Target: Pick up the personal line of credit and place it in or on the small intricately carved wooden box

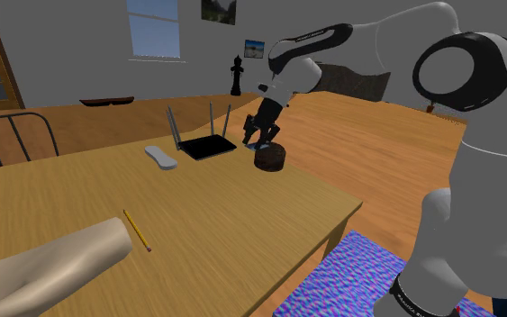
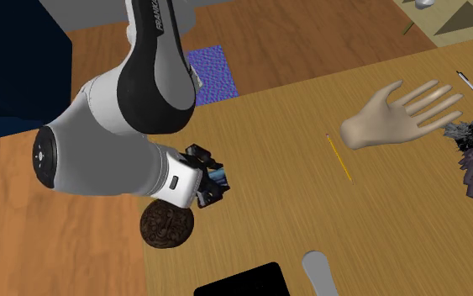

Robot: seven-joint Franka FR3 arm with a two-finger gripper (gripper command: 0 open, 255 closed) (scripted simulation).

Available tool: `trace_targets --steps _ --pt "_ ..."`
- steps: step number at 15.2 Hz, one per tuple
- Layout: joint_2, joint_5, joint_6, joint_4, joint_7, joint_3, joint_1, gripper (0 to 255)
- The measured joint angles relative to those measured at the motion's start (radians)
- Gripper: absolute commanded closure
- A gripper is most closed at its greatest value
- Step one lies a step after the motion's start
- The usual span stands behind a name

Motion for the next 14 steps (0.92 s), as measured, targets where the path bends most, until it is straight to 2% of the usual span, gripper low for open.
trace_targets --steps 6,9,14 --pt "-0.012 -0.016 -0.055 0.053 0.03 -0.007 -0.007 255" --pt "0.058 0.01 -0.132 0.145 -0.017 -0.031 -0.065 255" --pt "0.204 0.071 -0.276 0.342 -0.09 -0.054 -0.198 255"
